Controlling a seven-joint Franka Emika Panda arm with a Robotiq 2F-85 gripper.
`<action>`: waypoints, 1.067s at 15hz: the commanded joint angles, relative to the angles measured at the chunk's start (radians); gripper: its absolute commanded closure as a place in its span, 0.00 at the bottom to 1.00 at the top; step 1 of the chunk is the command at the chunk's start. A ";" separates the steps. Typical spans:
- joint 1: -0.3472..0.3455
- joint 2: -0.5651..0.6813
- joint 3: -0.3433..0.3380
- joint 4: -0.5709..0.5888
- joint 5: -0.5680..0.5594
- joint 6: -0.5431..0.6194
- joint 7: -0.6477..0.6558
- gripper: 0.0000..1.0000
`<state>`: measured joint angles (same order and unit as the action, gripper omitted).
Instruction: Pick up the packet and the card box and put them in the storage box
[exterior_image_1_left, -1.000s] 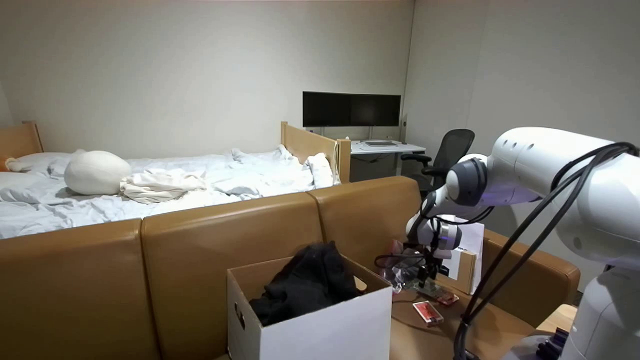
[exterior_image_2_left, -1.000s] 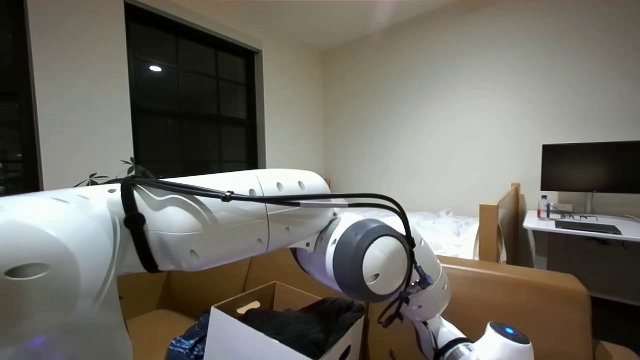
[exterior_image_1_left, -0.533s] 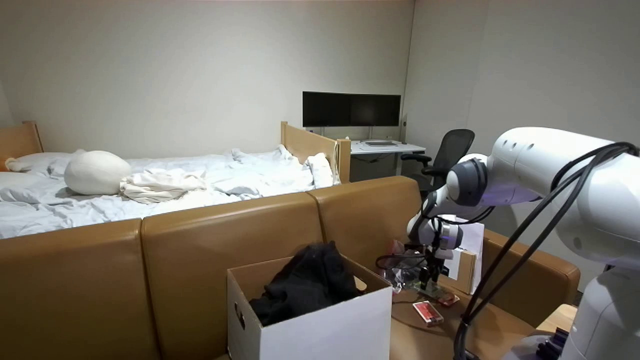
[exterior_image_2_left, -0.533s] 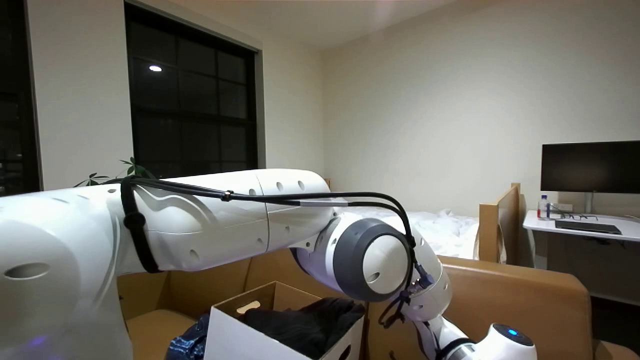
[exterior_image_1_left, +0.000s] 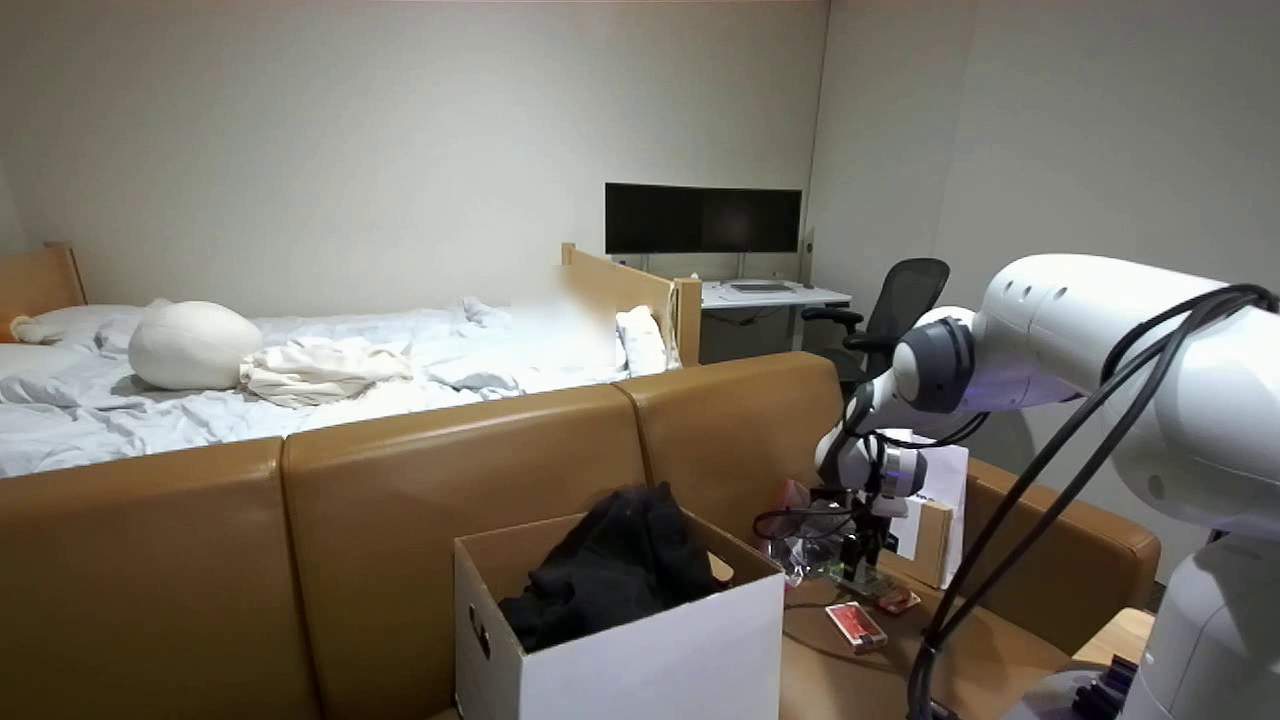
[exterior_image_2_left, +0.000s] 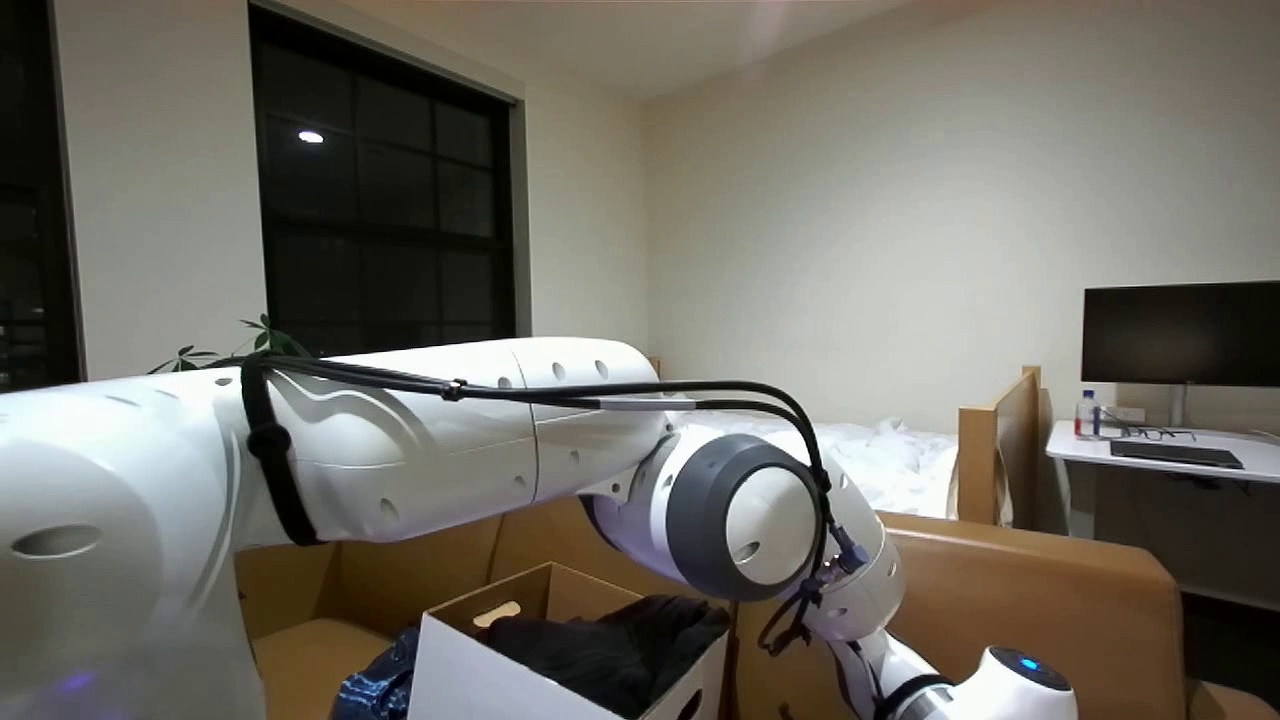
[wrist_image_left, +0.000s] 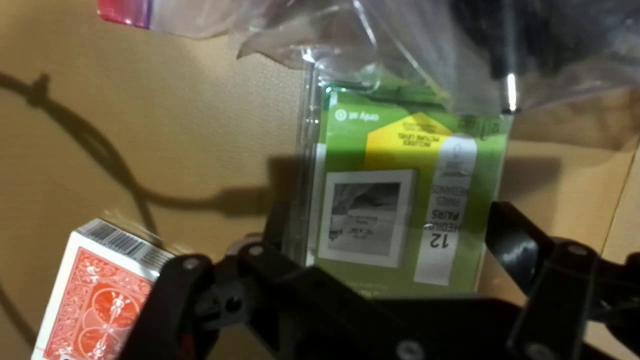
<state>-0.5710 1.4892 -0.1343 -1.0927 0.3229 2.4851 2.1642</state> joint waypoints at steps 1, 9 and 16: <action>0.022 0.000 -0.030 0.003 0.013 -0.031 0.020 0.03; 0.064 -0.004 -0.072 -0.001 0.002 -0.064 0.043 0.62; 0.051 -0.010 -0.060 0.001 -0.007 -0.062 0.035 0.63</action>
<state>-0.5089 1.4789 -0.1928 -1.0921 0.3007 2.4254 2.2005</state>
